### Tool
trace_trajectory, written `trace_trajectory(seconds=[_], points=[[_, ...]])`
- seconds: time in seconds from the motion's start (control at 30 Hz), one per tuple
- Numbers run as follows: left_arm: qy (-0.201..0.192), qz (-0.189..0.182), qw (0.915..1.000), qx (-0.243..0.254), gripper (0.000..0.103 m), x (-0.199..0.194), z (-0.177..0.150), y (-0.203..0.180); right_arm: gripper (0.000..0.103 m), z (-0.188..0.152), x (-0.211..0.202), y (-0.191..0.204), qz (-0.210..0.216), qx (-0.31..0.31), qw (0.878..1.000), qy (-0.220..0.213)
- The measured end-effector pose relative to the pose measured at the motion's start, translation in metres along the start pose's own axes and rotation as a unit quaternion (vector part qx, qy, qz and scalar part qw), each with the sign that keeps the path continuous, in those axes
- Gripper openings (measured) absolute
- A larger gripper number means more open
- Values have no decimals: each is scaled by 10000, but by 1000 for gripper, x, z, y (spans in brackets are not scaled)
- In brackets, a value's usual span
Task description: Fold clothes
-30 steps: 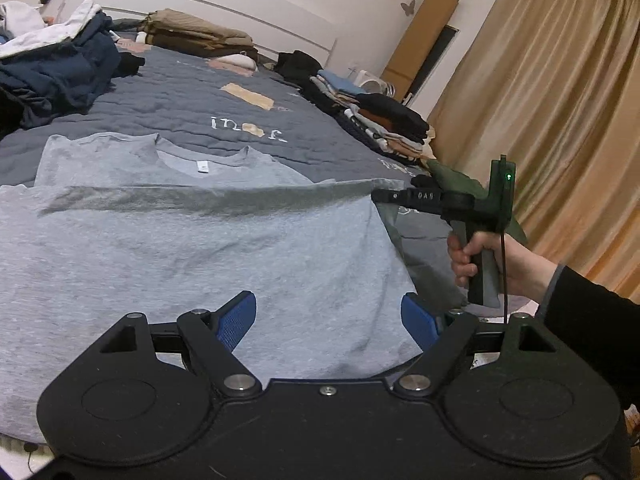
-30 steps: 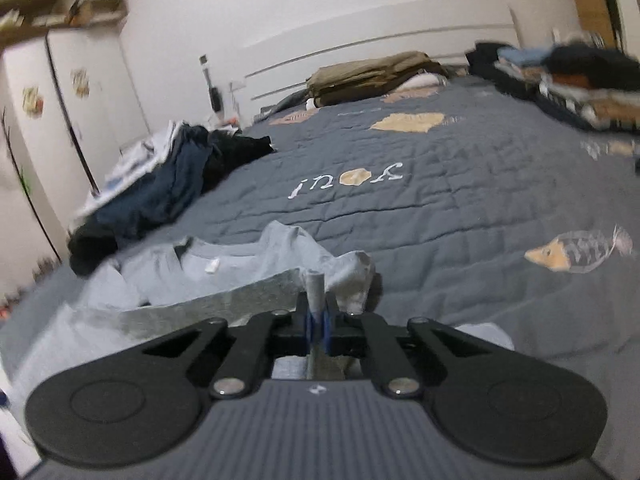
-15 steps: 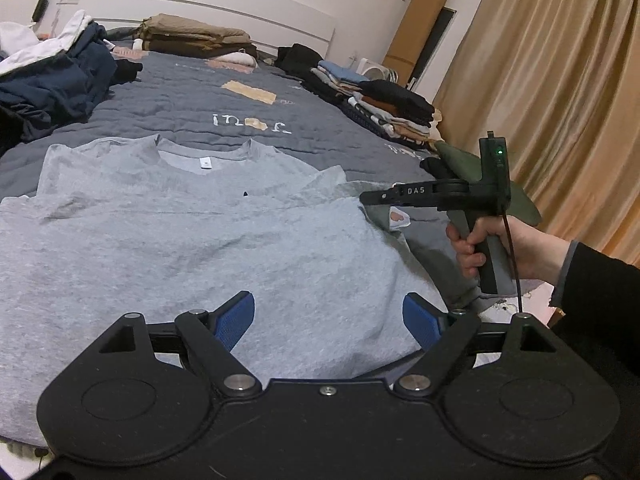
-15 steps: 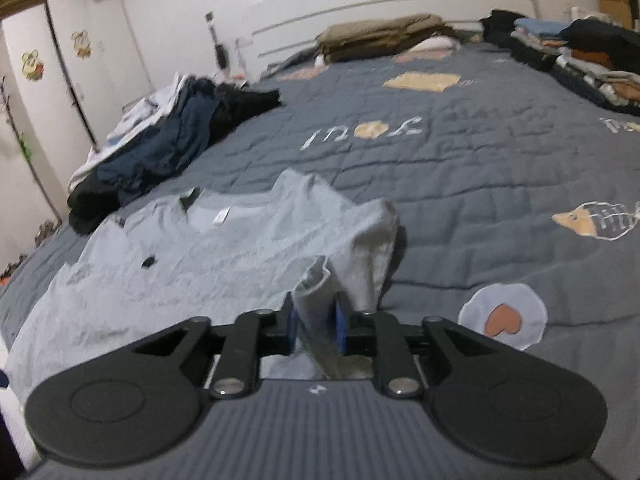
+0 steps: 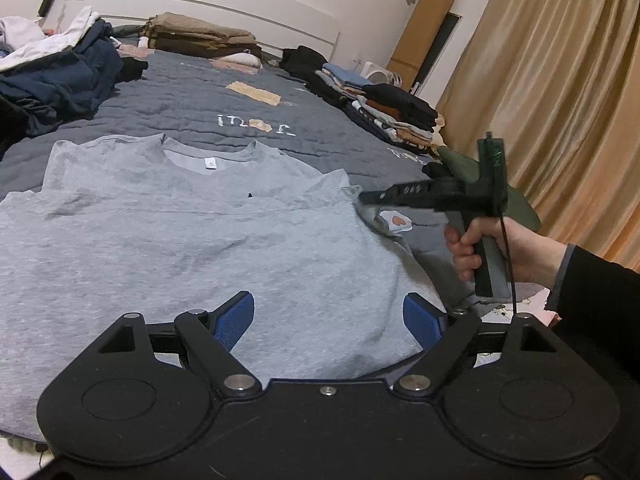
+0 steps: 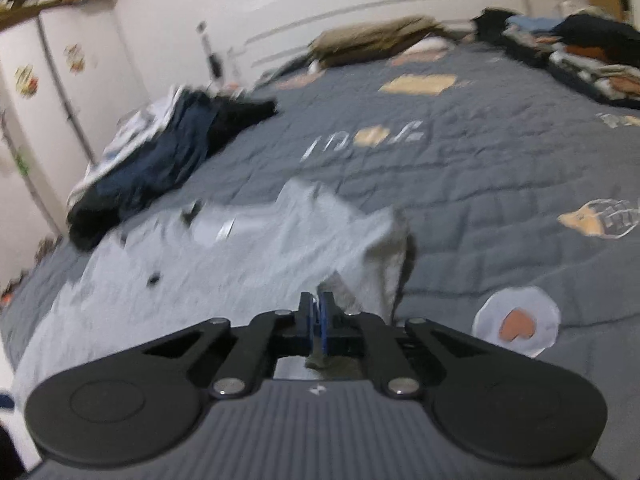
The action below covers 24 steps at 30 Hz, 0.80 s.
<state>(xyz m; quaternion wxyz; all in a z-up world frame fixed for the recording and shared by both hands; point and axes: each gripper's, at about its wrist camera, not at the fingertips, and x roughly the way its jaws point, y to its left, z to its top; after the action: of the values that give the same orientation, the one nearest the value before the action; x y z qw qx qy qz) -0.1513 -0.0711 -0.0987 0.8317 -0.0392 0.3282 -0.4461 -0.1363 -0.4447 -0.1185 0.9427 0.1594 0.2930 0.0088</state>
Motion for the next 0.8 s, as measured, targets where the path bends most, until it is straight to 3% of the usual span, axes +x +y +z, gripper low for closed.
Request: trace_trajectory(seconds=[0.1, 0.17, 0.47, 0.57, 0.8], points=[[-35, 125, 9999, -29, 81, -2, 1, 5, 3, 10, -9, -7, -132, 278, 9989, -354], [-55, 271, 9996, -96, 81, -7, 0, 11, 3, 13, -8, -11, -134, 460, 9982, -369], [-123, 1426, 9878, -616, 81, -28, 32, 81, 3, 13, 0, -4, -197, 356, 9991, -129], [-109, 1842, 9816, -481, 81, -30, 49, 106, 3, 13, 1, -1, -143, 292, 9995, -37], [89, 2309, 9712, -582, 81, -21, 71, 161, 7, 11, 5, 9, 29, 42, 9999, 161]])
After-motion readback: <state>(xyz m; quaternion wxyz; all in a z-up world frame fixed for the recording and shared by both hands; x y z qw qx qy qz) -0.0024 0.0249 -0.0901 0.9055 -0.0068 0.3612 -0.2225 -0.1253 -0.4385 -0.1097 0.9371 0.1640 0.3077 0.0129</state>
